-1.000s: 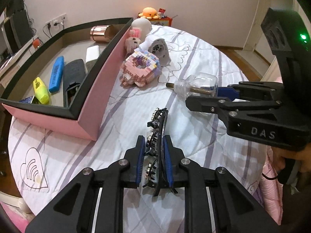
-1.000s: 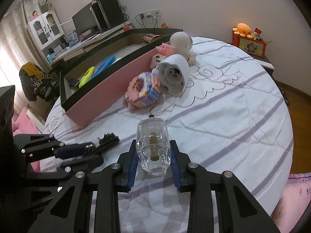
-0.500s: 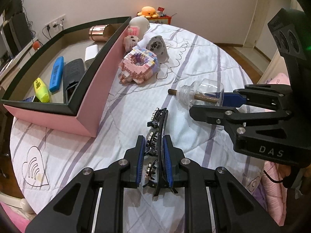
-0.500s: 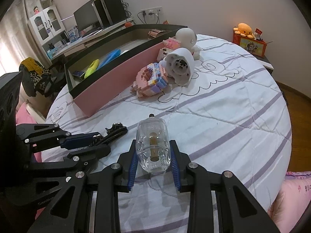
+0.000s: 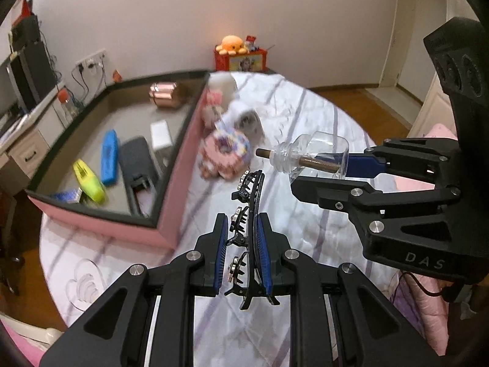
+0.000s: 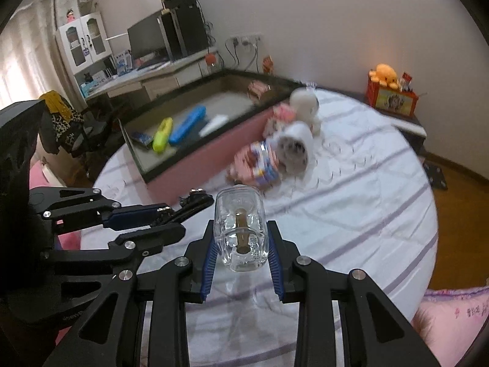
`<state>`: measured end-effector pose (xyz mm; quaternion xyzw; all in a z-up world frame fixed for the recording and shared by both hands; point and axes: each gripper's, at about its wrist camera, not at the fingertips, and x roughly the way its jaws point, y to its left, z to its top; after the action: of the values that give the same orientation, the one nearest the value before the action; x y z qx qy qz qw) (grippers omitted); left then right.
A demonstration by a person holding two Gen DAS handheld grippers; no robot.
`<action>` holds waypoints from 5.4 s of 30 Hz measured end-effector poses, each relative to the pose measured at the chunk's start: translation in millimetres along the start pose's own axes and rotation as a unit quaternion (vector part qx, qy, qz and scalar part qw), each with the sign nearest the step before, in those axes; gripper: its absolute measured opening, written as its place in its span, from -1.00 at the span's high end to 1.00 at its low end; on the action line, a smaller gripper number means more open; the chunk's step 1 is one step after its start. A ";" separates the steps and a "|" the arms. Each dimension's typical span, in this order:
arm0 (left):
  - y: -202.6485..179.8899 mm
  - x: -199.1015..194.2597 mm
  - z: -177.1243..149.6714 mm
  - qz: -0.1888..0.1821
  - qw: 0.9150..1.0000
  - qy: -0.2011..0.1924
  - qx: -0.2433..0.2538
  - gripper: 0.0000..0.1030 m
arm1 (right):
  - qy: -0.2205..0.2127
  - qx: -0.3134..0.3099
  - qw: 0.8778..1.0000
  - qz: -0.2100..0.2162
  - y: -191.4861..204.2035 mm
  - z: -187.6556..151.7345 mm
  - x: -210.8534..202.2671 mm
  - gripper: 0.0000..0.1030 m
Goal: Organize rigid objects
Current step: 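Carry the glass bottle and hair clip into the pink box and release both, then withdraw both open grippers up out of the pink box, then move the right gripper toward the white doll while the left approaches the box rim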
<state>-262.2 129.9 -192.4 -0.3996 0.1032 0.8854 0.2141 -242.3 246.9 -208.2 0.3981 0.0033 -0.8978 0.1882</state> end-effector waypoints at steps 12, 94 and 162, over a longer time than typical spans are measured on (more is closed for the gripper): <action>46.5 -20.0 36.7 0.037 0.998 -0.048 -0.008 0.63 | -0.038 -0.049 0.998 -0.002 32.1 63.3 3.8 0.39; 230.9 35.4 33.3 0.174 0.967 0.035 -0.181 -0.99 | -0.026 0.104 0.993 -0.052 -100.8 44.8 46.6 -0.54; 287.1 85.7 73.9 0.123 0.975 0.072 -0.173 -0.50 | -0.022 0.122 0.989 -0.082 -106.5 74.4 70.0 -0.55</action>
<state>-494.2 -73.3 -204.8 -0.4774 0.0125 0.8783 0.0230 -374.5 310.7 -222.8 0.3970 -0.0772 -0.9123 0.0641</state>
